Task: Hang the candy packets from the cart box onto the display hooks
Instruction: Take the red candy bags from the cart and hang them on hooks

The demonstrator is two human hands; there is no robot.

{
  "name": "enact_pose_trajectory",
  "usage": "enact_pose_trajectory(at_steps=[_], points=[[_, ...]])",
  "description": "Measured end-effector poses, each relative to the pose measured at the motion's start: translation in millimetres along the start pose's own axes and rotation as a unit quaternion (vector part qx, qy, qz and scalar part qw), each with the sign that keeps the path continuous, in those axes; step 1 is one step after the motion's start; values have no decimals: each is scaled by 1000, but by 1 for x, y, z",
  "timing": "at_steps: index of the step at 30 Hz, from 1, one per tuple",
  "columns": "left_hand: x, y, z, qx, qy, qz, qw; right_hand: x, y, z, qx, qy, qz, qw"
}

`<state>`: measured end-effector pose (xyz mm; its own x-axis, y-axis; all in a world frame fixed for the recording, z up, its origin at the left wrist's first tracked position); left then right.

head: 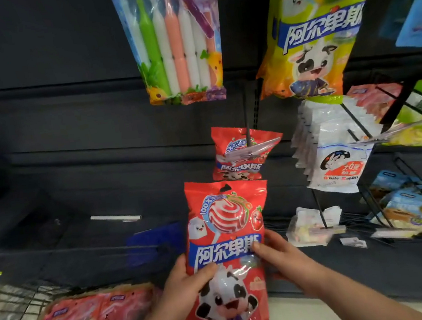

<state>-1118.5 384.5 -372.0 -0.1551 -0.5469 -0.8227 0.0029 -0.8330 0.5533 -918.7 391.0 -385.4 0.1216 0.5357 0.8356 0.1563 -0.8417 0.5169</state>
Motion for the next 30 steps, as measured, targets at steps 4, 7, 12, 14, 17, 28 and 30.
enact_pose_trajectory(at_steps=[4, 7, 12, 14, 17, 28, 30], points=[[-10, -6, -23, 23, -11, -32, 999, -3, 6, 12, -61, -53, 65, 995], [-19, -12, -34, 50, -35, -46, 997, 7, 11, 23, -92, -54, 104, 989], [-29, -27, -46, 73, -53, -52, 995, 23, 11, 34, -109, -62, 129, 984], [-32, -31, -50, 79, -55, -56, 994, 25, 8, 36, -109, -64, 132, 983], [-33, -34, -52, 82, -63, -60, 993, 26, 5, 38, -107, -55, 134, 984], [-29, -44, -57, 80, -81, -58, 992, 25, -8, 43, -97, -25, 147, 984], [-33, -48, -57, 79, -84, -64, 991, 29, -13, 44, -100, -22, 149, 984]])
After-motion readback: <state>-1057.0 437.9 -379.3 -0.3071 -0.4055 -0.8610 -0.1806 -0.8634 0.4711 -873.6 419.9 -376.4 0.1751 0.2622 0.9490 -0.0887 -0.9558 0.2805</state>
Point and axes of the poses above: each hand's wrist, its own y-axis away from the middle knuckle, its own z-axis out of the back of the hand, x = y × z, the point moved 7 cm from there along -y, towards the middle knuckle, and after that the axes turned 5 degrees about -y, right-handed, at the moved point
